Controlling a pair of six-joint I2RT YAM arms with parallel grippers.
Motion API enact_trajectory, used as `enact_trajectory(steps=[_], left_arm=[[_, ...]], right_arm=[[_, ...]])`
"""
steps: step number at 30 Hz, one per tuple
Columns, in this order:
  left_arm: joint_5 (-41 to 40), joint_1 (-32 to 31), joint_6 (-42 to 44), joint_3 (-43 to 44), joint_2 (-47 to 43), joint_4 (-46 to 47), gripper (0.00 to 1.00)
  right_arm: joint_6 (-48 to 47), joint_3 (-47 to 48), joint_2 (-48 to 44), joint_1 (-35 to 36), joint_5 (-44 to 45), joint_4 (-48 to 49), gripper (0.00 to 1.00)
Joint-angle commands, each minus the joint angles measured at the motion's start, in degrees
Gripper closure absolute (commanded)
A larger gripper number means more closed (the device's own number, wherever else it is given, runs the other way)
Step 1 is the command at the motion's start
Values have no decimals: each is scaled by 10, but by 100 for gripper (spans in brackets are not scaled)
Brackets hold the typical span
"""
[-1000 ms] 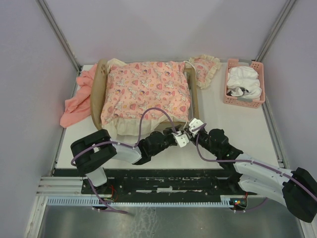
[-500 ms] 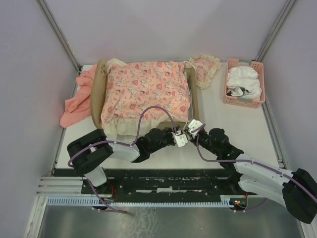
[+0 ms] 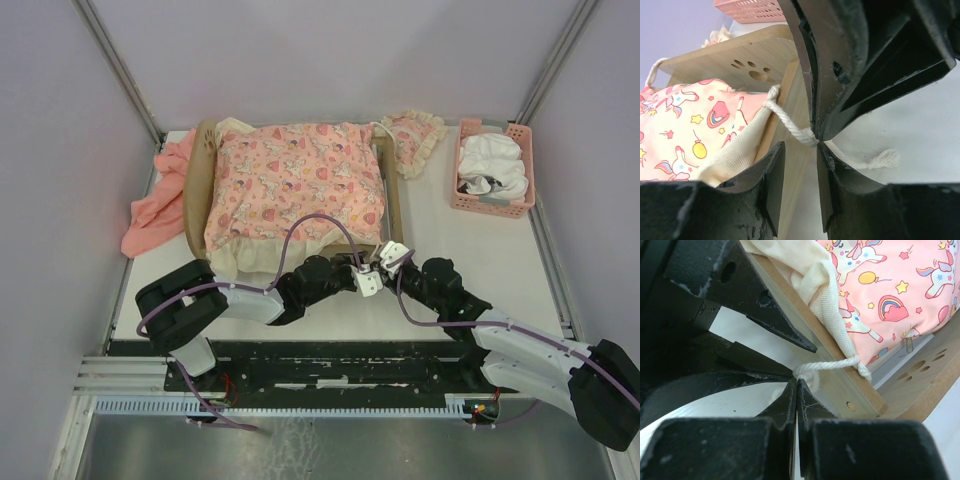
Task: Set up the pet bed
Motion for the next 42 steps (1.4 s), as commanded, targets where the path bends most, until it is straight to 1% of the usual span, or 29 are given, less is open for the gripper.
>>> enact_trajectory(steps=[1,9,13,18,22,25,32,37,42], left_arm=[[-34,9,64,21,1,21,61],[-52,10,67,-4,-27,25,62],[-54,10,68,-1,-27,14,63],[-46,10,59,6,-23,17,63],[-19,10,21,16,-24,2,64],[-29,9,-39,16,-23,23,64],[-39,9,-148,28,-2,31,62],[-49,9,-173,42,21,40,62],[-33,10,-188,52,27,29,65]], right_arm=[[-4,19,-2,-3,-10,30,98],[-5,19,-20,-5,7,18,98],[-5,28,-38,-6,20,-5,98],[-8,35,-33,-6,41,-22,98],[-9,36,-26,-6,69,-13,98],[-8,44,-20,-6,89,-19,98],[13,31,-12,-6,84,4,98],[17,26,-6,-6,85,19,98],[23,22,11,-6,86,46,98]])
